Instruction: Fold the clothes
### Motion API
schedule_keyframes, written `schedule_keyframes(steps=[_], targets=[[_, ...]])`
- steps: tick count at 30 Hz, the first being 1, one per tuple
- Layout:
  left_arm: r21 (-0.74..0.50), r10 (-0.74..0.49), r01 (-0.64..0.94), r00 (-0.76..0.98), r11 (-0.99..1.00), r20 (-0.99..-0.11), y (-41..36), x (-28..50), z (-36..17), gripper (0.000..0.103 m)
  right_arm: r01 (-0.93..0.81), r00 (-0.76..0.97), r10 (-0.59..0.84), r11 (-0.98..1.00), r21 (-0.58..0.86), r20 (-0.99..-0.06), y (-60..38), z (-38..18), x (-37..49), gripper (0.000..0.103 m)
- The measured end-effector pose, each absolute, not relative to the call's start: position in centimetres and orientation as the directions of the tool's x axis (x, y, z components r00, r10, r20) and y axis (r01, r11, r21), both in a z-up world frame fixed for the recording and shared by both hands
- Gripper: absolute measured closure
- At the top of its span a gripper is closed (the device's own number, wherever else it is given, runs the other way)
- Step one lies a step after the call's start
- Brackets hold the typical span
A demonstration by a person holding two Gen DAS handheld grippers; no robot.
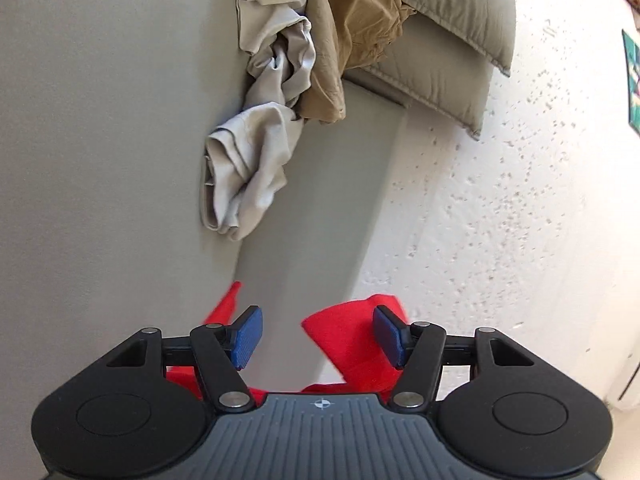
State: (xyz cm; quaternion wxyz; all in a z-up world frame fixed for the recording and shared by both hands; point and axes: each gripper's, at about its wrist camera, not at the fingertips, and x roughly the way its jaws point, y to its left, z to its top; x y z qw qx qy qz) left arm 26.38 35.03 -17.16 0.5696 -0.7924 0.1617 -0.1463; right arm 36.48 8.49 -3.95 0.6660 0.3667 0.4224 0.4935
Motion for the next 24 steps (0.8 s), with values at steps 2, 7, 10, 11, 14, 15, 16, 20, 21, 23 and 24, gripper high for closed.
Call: schedule_keyframes(steps=[2,7,10,11,14,15,16,20,21,23,24], targets=[[-0.937,-0.42,-0.04,0.9,-0.346,0.117,34.6,26.8,-17.0,0.047,-0.33,0.152,0.97,0.23,0.916,-0.189,8.2,-4.1,36.5,0.098],[-0.914,-0.431,0.026,0.876,-0.406,0.217,33.4,27.7,-16.5,0.054,-0.31,0.128,0.977,0.201,0.929,-0.169,7.2,-4.6,36.2,0.097],[-0.923,-0.418,0.05,0.882,-0.381,0.22,33.3,27.7,-15.5,0.076,-0.301,0.134,0.975,0.21,0.93,-0.176,6.6,-4.9,36.1,0.096],[-0.93,-0.41,0.055,0.887,-0.364,0.214,33.4,27.7,-15.1,0.089,-0.301,0.141,0.973,0.217,0.929,-0.181,6.4,-4.9,36.1,0.096],[-0.948,-0.388,0.072,0.901,-0.311,0.196,33.5,27.4,-13.7,0.096,-0.303,0.162,0.966,0.241,0.922,-0.2,5.5,-4.6,36.2,0.096],[-0.959,-0.385,0.084,0.903,-0.272,0.188,33.6,27.3,-12.9,0.097,-0.304,0.167,0.965,0.248,0.92,-0.205,5.3,-4.5,36.2,0.096],[-0.969,-0.382,0.089,0.908,-0.231,0.174,33.6,27.2,-12.2,0.097,-0.309,0.169,0.961,0.261,0.914,-0.218,5.2,-4.4,36.1,0.096],[-0.994,-0.333,0.099,0.937,-0.039,0.106,33.7,26.4,-8.3,0.098,-0.332,0.21,0.933,0.349,0.876,-0.292,5.2,-3.1,35.6,0.091],[-0.993,-0.305,0.118,0.946,0.023,0.106,34.0,25.6,-6.8,0.098,-0.333,0.239,0.917,0.385,0.861,-0.318,5.2,-2.5,35.4,0.083],[-0.977,-0.226,0.157,0.966,0.143,0.122,34.4,23.3,-3.9,0.098,-0.362,0.314,0.875,0.469,0.806,-0.368,4.5,-0.2,34.3,0.066],[-0.964,-0.176,0.174,0.975,0.202,0.139,34.6,21.8,-2.4,0.098,-0.374,0.352,0.851,0.51,0.774,-0.391,4.1,0.9,33.8,0.064]])
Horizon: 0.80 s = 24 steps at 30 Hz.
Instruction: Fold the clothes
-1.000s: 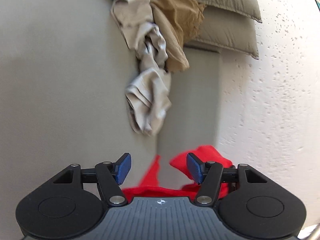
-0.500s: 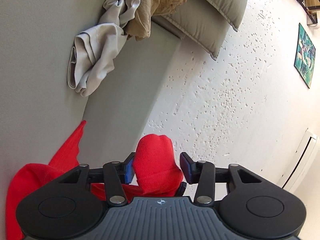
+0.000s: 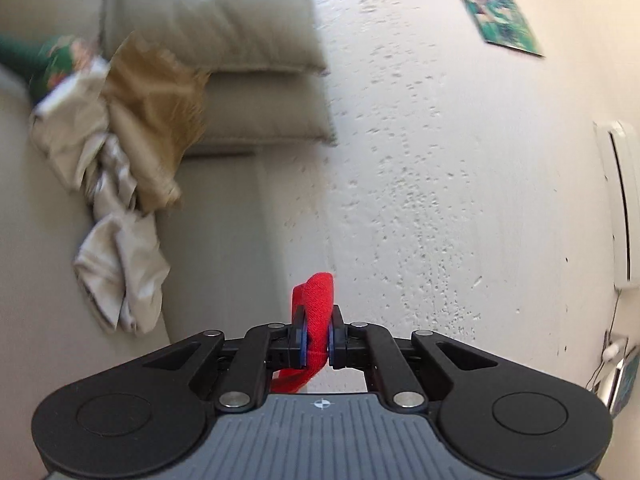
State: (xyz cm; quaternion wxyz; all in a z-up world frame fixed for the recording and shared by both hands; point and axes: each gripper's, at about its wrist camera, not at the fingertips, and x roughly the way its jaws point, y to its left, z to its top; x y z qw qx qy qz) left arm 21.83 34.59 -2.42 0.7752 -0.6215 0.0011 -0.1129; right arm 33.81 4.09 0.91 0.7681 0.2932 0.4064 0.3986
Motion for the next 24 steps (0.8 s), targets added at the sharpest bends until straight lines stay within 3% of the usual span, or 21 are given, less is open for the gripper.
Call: schedule_keyframes(steps=[5,9,13,17,20,22,23,24], targets=[[-0.874,0.105,0.137,0.972,0.467,0.209,35.3,14.5,3.3,0.098,-0.466,0.464,0.791,0.601,0.65,-0.398,0.0,7.4,29.5,0.051],[-0.845,0.245,-0.017,0.96,0.535,0.136,35.8,13.2,4.3,0.098,-0.463,0.527,0.766,0.623,0.631,-0.369,-3.8,11.9,26.9,0.049],[-0.826,0.25,-0.124,0.968,0.549,0.02,36.4,16.4,2.6,0.098,-0.444,0.549,0.741,0.651,0.615,-0.387,-6.0,14.2,25.7,0.04],[-0.778,0.26,-0.225,0.962,0.587,-0.082,36.8,19.4,0.4,0.098,-0.42,0.55,0.732,0.659,0.625,-0.402,-6.5,14.3,24.6,0.04],[-0.641,0.347,-0.354,0.927,0.681,-0.143,36.7,21.1,-0.5,0.096,-0.428,0.551,0.725,0.67,0.606,-0.412,-6.1,13.8,23.4,0.04],[-0.533,0.441,-0.473,0.876,0.701,-0.198,36.5,21.9,-0.7,0.077,-0.422,0.528,0.739,0.656,0.626,-0.419,-6.0,13.0,22.9,0.04],[-0.486,0.489,-0.532,0.843,0.693,-0.225,36.4,22.1,-0.9,0.053,-0.416,0.515,0.746,0.649,0.637,-0.423,-5.9,12.6,22.6,0.04],[-0.455,0.534,-0.578,0.812,0.677,-0.236,36.5,21.9,-0.9,0.039,-0.412,0.508,0.75,0.643,0.646,-0.423,-5.9,12.3,22.3,0.04]])
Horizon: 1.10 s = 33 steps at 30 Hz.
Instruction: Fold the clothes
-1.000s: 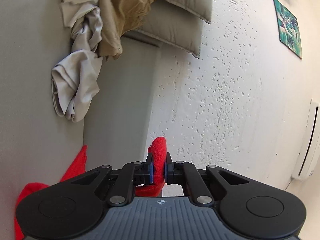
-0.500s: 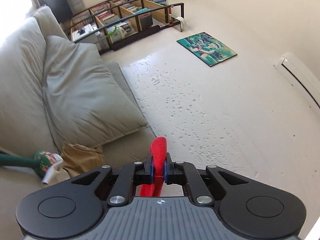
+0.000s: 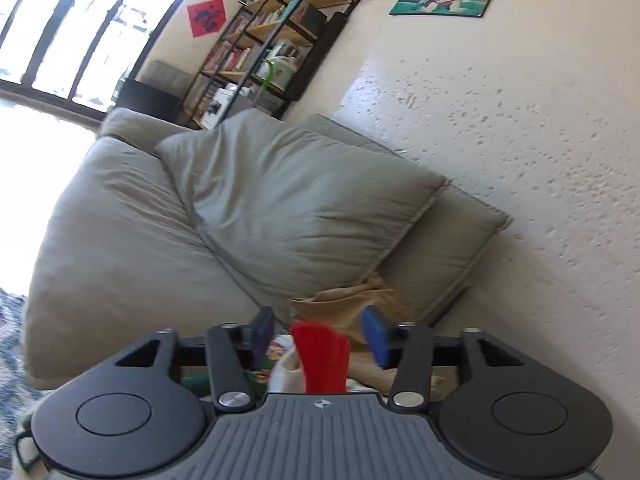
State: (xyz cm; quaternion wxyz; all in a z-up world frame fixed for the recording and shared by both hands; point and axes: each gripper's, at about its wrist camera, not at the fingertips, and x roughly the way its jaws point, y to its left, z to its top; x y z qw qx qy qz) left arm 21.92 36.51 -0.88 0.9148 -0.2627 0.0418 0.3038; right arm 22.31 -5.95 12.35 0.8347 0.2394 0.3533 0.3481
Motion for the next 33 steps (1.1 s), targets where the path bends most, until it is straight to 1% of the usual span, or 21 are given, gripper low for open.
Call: schedule_keyframes(steps=[2,3,4,5,7,10,12,14,15,16,18,19,22,25,26,27,29,31,33], targets=[[-0.404,0.605,-0.646,0.758,0.648,-0.242,36.6,21.4,-0.7,0.034,-0.407,0.497,0.759,0.632,0.66,-0.42,-6.1,11.9,21.7,0.04],[-0.395,0.613,-0.653,0.752,0.646,-0.24,36.6,21.0,-0.4,0.032,-0.405,0.494,0.763,0.626,0.666,-0.417,-6.2,11.7,21.4,0.04],[-0.396,0.601,-0.641,0.763,0.658,-0.238,36.6,20.5,-0.1,0.032,-0.401,0.491,0.765,0.623,0.672,-0.416,-6.4,11.6,21.1,0.04],[-0.406,0.563,-0.612,0.789,0.679,-0.247,36.4,19.9,0.3,0.032,-0.396,0.488,0.768,0.619,0.678,-0.416,-6.6,11.4,20.8,0.04],[-0.428,0.482,-0.549,0.836,0.718,-0.264,35.9,18.9,0.9,0.034,-0.388,0.485,0.77,0.615,0.687,-0.415,-7.0,11.1,19.8,0.04],[-0.484,0.305,-0.422,0.902,0.767,-0.304,33.4,17.0,1.7,0.033,-0.39,0.507,0.763,0.618,0.682,-0.401,-8.4,11.2,17.4,0.04],[-0.481,0.22,-0.394,0.899,0.783,-0.379,30.4,15.7,1.9,0.033,-0.384,0.52,0.766,0.606,0.697,-0.379,-9.9,11.4,15.2,0.04],[-0.444,0.109,-0.349,0.87,0.825,-0.481,26.2,15.0,1.6,0.033,-0.372,0.534,0.766,0.593,0.714,-0.359,-11.5,11.4,12.8,0.04],[-0.431,0.028,-0.298,0.847,0.852,-0.531,23.7,14.4,1.1,0.033,-0.365,0.543,0.762,0.594,0.717,-0.354,-12.4,11.5,11.4,0.037],[-0.431,-0.043,-0.247,0.826,0.868,-0.561,21.6,13.4,0.2,0.033,-0.36,0.554,0.755,0.598,0.716,-0.352,-13.3,11.5,10.1,0.03],[-0.436,-0.177,-0.146,0.767,0.888,-0.617,17.5,11.2,-1.5,0.032,-0.354,0.575,0.735,0.619,0.701,-0.358,-14.9,11.5,7.2,0.025],[-0.426,-0.204,-0.131,0.73,0.895,-0.652,15.7,10.3,-2.4,0.032,-0.344,0.586,0.723,0.631,0.696,-0.365,-15.7,11.2,5.8,0.025],[-0.395,-0.205,-0.169,0.639,0.903,-0.741,12.6,7.5,-5.4,0.032,-0.288,0.616,0.695,0.637,0.715,-0.371,-18.4,9.2,2.0,0.023],[-0.422,-0.179,-0.287,0.604,0.86,-0.776,12.9,6.4,-8.1,0.038,-0.186,0.64,0.676,0.597,0.78,-0.365,-21.2,5.6,-0.8,0.022],[-0.443,-0.174,-0.315,0.616,0.839,-0.768,13.4,6.2,-8.7,0.041,-0.135,0.647,0.665,0.582,0.802,-0.373,-22.0,4.0,-1.4,0.022],[-0.464,-0.168,-0.342,0.628,0.817,-0.76,13.9,6.1,-9.2,0.041,-0.082,0.654,0.653,0.564,0.821,-0.383,-22.7,2.5,-2.0,0.021],[-0.513,-0.173,-0.379,0.65,0.77,-0.74,14.7,6.1,-10.1,0.044,-0.008,0.668,0.615,0.569,0.822,-0.419,-23.7,0.0,-2.8,0.022],[-0.56,-0.19,-0.394,0.669,0.729,-0.719,15.4,6.2,-10.7,0.044,0.064,0.679,0.575,0.573,0.817,-0.457,-24.5,-2.4,-3.7,0.024],[-0.572,-0.187,-0.416,0.671,0.707,-0.718,15.7,6.4,-11.1,0.044,0.129,0.68,0.533,0.59,0.797,-0.504,-25.2,-4.2,-4.4,0.025]])
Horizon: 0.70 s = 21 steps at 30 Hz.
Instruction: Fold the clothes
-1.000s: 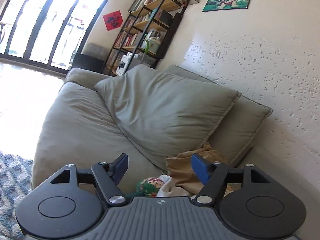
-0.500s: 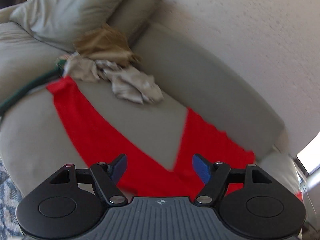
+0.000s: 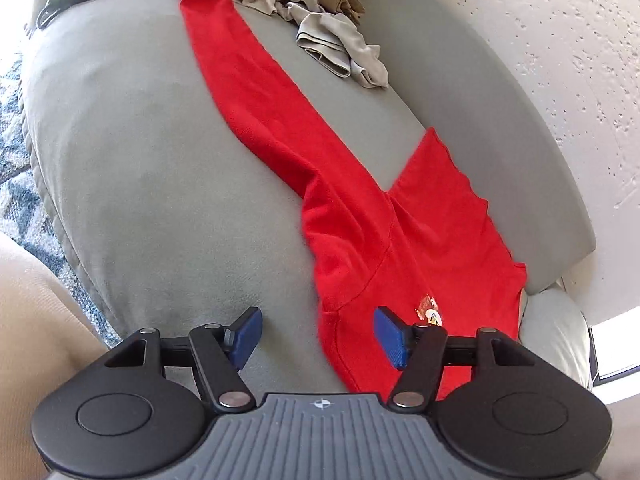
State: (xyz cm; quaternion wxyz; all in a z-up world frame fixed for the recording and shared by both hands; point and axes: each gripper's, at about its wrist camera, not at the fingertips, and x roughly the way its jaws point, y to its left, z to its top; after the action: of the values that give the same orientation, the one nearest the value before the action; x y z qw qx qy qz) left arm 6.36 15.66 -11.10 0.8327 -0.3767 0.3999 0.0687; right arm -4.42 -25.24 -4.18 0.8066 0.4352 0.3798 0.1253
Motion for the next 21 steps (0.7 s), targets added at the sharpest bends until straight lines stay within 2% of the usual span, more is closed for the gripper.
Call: schedule_keyframes(steps=[4,7,9,11,12,13,17,20,21], targets=[[-0.583,-0.178,-0.428,0.681,0.691,-0.71,15.5,7.0,-10.8,0.043,0.207,0.664,0.434,0.675,0.708,-0.609,-25.9,-5.2,-5.0,0.025],[-0.571,-0.169,-0.411,0.688,0.711,-0.706,15.0,8.1,-10.4,0.046,0.25,0.651,0.401,0.688,0.681,-0.644,-26.6,-5.8,-5.1,0.025],[-0.579,-0.19,-0.386,0.692,0.718,-0.696,14.7,9.1,-10.4,0.07,0.271,0.646,0.403,0.673,0.688,-0.648,-27.1,-6.3,-5.1,0.025],[-0.574,-0.204,-0.4,0.666,0.714,-0.718,14.5,9.9,-11.2,0.078,0.285,0.643,0.407,0.659,0.696,-0.649,-27.6,-6.7,-5.2,0.025],[-0.572,-0.197,-0.41,0.663,0.711,-0.722,14.5,10.0,-11.5,0.089,0.291,0.642,0.408,0.654,0.698,-0.649,-27.8,-6.9,-5.4,0.025],[-0.572,-0.188,-0.419,0.667,0.705,-0.721,14.5,9.8,-11.6,0.095,0.292,0.642,0.406,0.655,0.697,-0.651,-27.9,-6.9,-5.4,0.025],[-0.573,-0.15,-0.403,0.711,0.714,-0.687,14.2,7.2,-9.9,0.097,0.298,0.65,0.392,0.657,0.693,-0.651,-28.5,-6.8,-5.6,0.024],[-0.48,-0.091,-0.36,0.718,0.8,-0.69,12.4,5.4,-8.7,0.097,0.312,0.658,0.371,0.657,0.686,-0.655,-29.1,-6.9,-5.4,0.024],[-0.444,-0.077,-0.376,0.686,0.813,-0.724,12.0,5.6,-9.1,0.097,0.321,0.655,0.361,0.662,0.678,-0.663,-29.1,-7.0,-5.3,0.024]])
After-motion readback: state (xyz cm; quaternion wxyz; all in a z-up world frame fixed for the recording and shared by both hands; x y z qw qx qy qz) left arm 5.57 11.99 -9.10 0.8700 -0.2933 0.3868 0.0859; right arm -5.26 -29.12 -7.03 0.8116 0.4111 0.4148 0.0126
